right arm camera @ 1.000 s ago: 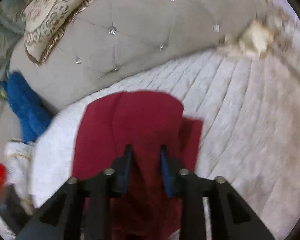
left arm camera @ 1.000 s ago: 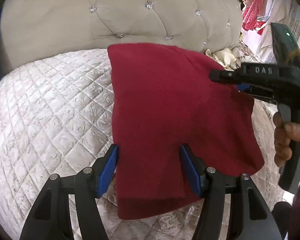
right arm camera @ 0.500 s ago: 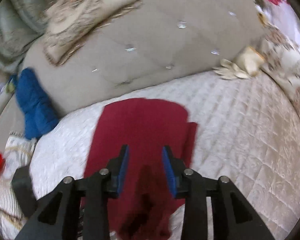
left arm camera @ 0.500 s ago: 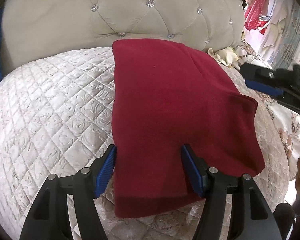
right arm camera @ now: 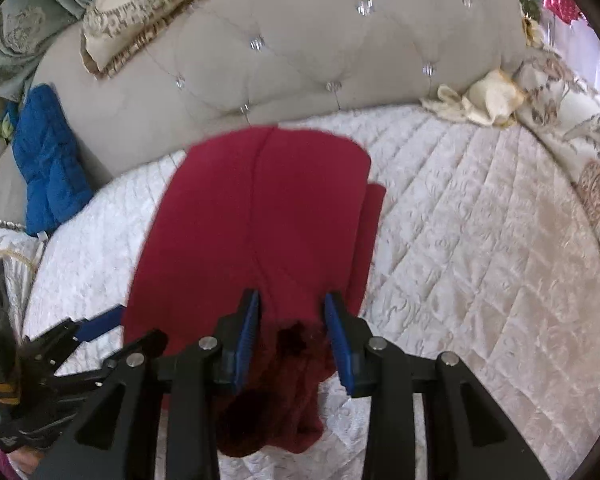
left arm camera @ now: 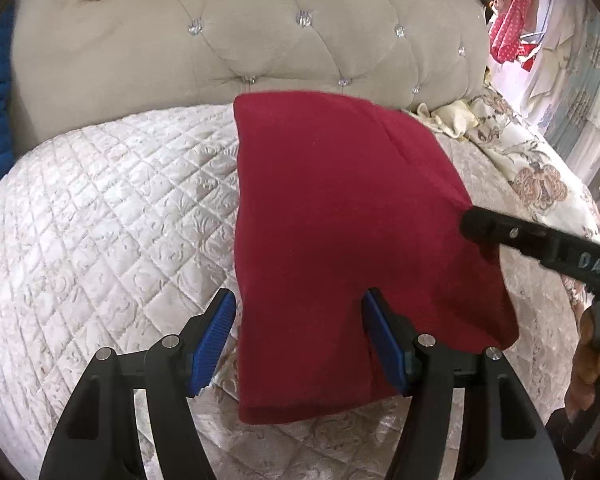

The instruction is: Fold small clothes

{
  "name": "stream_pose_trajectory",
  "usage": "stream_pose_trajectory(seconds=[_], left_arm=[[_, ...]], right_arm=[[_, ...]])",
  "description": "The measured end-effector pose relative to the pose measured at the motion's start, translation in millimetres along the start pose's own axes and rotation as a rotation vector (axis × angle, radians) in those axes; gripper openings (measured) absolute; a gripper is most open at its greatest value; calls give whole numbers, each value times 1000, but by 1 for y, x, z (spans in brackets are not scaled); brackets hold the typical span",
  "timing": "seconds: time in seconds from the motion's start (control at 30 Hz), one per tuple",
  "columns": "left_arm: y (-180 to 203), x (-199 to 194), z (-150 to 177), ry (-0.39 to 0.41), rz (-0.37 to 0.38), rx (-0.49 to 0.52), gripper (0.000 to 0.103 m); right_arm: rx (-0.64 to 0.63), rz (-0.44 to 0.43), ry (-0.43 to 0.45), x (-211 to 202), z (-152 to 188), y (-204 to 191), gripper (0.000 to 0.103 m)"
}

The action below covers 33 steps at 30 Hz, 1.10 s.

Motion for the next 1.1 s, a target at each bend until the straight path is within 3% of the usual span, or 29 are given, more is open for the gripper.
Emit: stream_pose_trajectory(seconds=[0.1, 0.37, 0.53, 0.7, 0.87, 0.9, 0.93, 1.1], left_arm=[[-1, -2, -8, 16, 0, 5, 44], [-11, 12, -35, 33, 13, 0, 44], [-9, 30, -39, 11, 33, -4, 45], [-7, 36, -39, 9, 29, -2, 51], [-7, 34, -38, 0, 30, -2, 53], [-7, 34, -38, 0, 30, -1, 53], [-7, 34, -38, 0, 28, 1, 53], [-5, 36, -37, -10, 25, 24, 58]], right_arm=[[8, 3, 42, -5, -14, -4, 44], [22, 29, 42, 33, -44, -8, 45], [40, 69, -19, 72, -37, 8, 49], [47, 45, -9, 68, -35, 10, 50], [101, -1, -6, 37, -27, 16, 61], [115, -7, 4, 33, -23, 18, 69], [121, -7, 3, 32, -18, 20, 77], [158, -30, -41, 48, -4, 29, 88]])
Point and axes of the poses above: each gripper's, at about its wrist camera, not at the fingertips, and x roughly the way its jaws point, y to its right, z to its underside, the point moved 9 cm from there along x, roughly the way its jaws point, and after that the axes turned 10 degrees about z, right-handed, at the moved point
